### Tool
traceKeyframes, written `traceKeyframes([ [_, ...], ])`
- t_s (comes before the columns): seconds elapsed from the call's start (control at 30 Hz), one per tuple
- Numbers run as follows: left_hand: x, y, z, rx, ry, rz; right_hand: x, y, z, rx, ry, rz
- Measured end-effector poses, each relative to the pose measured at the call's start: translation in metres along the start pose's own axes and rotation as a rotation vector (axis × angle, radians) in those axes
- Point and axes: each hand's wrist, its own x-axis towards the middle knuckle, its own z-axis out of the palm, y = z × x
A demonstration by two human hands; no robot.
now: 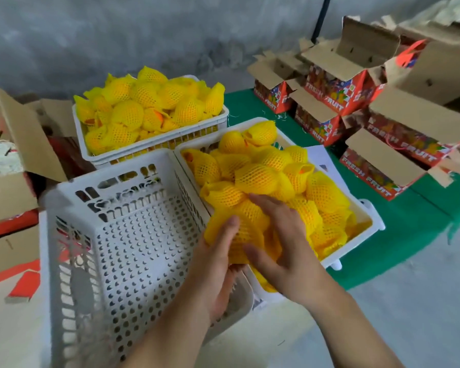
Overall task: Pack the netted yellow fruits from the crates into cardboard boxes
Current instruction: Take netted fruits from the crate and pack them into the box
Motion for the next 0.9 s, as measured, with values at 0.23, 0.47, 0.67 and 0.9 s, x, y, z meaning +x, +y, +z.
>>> traceKeyframes([
  [0.23,-0.002,-0.004,-0.015,-0.18,0.159,-0.049,0.022,0.087,-0.02,-0.429,-0.167,0.825],
  [0.47,-0.013,-0.007,-0.04,-0.188,0.216,-0.072,0.004,0.075,-0.007,-0.254,0.264,0.536],
  [0.67,-0.034,-0.008,-0.067,-0.106,0.213,-0.041,0.007,0.023,-0.014,-0.014,0.222,0.204],
  [0.9,-0.093,0.028,-0.151,0.204,-0.144,0.044,-0.004,-0.104,0.068,0.508,-0.245,0.128],
])
